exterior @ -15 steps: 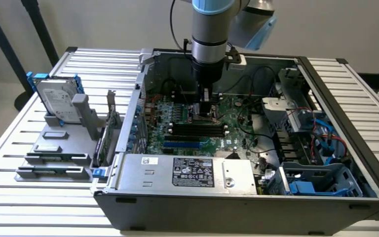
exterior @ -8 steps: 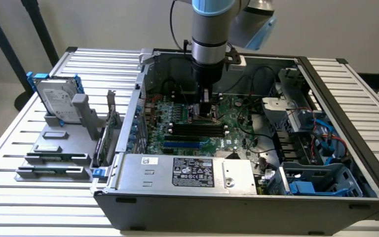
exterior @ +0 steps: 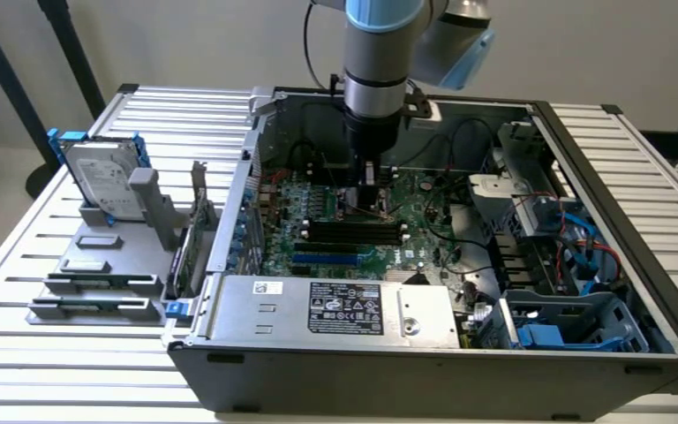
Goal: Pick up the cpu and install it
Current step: 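Place the cpu into insertion slot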
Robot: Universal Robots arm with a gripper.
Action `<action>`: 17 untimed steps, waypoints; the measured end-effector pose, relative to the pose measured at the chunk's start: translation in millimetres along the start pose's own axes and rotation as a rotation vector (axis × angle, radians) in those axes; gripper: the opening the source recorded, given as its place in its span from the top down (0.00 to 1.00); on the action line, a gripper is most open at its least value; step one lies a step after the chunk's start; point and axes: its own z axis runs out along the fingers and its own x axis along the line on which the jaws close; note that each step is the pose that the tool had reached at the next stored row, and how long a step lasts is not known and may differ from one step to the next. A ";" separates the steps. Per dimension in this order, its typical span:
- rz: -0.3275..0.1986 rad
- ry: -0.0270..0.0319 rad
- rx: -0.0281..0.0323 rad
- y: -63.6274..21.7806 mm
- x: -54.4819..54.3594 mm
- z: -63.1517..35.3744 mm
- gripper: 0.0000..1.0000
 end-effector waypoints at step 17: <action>0.001 -0.0004 0.0186 2.5 -0.7 6.6 0.45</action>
